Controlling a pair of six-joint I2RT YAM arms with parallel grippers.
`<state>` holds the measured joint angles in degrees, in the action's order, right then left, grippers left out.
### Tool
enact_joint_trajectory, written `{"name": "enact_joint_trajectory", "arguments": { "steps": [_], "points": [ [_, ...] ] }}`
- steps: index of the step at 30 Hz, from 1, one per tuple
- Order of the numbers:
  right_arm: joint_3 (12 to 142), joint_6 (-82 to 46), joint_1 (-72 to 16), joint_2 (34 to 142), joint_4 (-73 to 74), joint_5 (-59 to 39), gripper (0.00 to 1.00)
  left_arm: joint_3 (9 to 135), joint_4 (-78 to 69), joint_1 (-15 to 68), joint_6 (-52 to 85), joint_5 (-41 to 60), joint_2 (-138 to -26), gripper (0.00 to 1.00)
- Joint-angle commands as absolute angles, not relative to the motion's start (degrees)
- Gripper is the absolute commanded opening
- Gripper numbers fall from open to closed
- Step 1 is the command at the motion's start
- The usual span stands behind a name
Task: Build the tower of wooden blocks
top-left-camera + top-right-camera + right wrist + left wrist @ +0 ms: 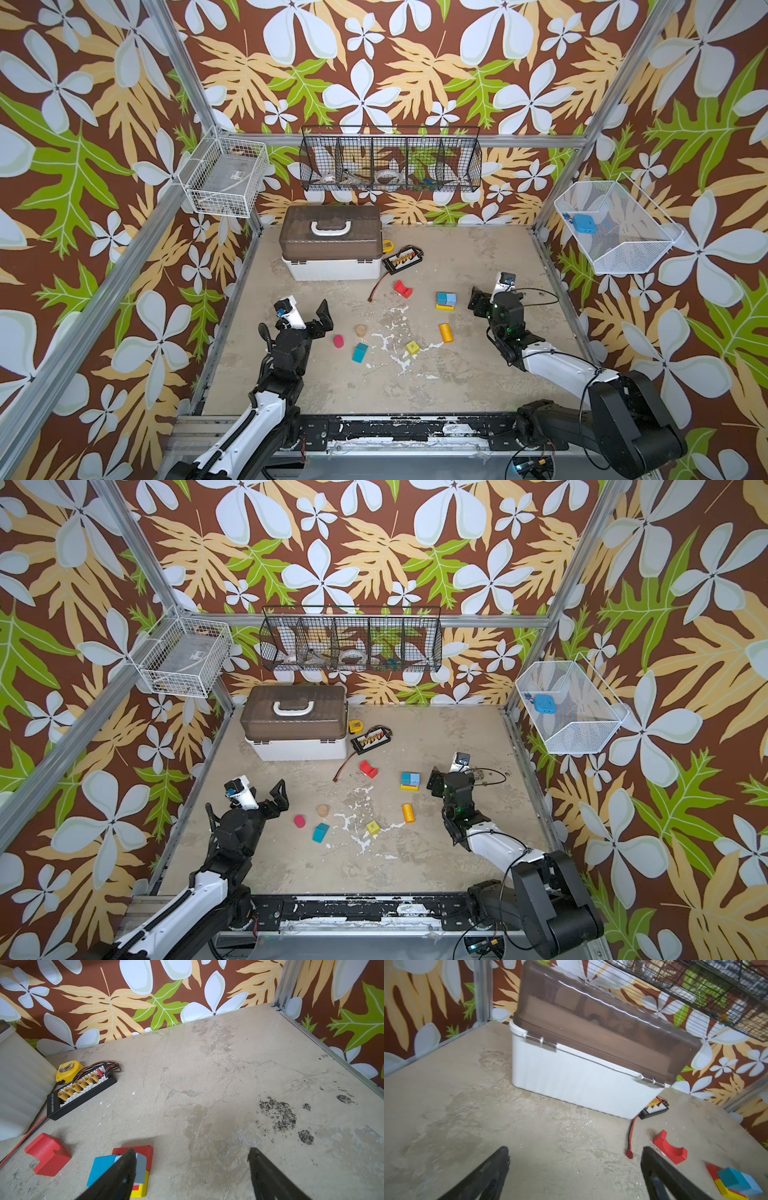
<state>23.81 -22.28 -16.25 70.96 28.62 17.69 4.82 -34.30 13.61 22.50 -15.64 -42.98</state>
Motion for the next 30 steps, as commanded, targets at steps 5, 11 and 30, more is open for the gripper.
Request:
{"name": "enact_joint_trajectory", "arguments": {
  "steps": [5, 11, 30],
  "points": [
    [23.73, -21.87, -16.41, 70.44, 28.17, 19.07, 0.85, 3.2, -40.47, 13.47, 27.64, -19.99, -46.84, 0.96],
    [25.62, -27.02, -17.16, 66.26, 18.44, 11.1, 0.83, 2.07, -42.13, 13.42, 26.98, -18.04, -45.84, 0.97],
    [49.66, -35.17, -34.85, 81.65, 0.53, 11.68, 0.57, 4.66, -43.82, 13.51, 25.66, -14.92, -51.86, 0.96]
  ]
}}
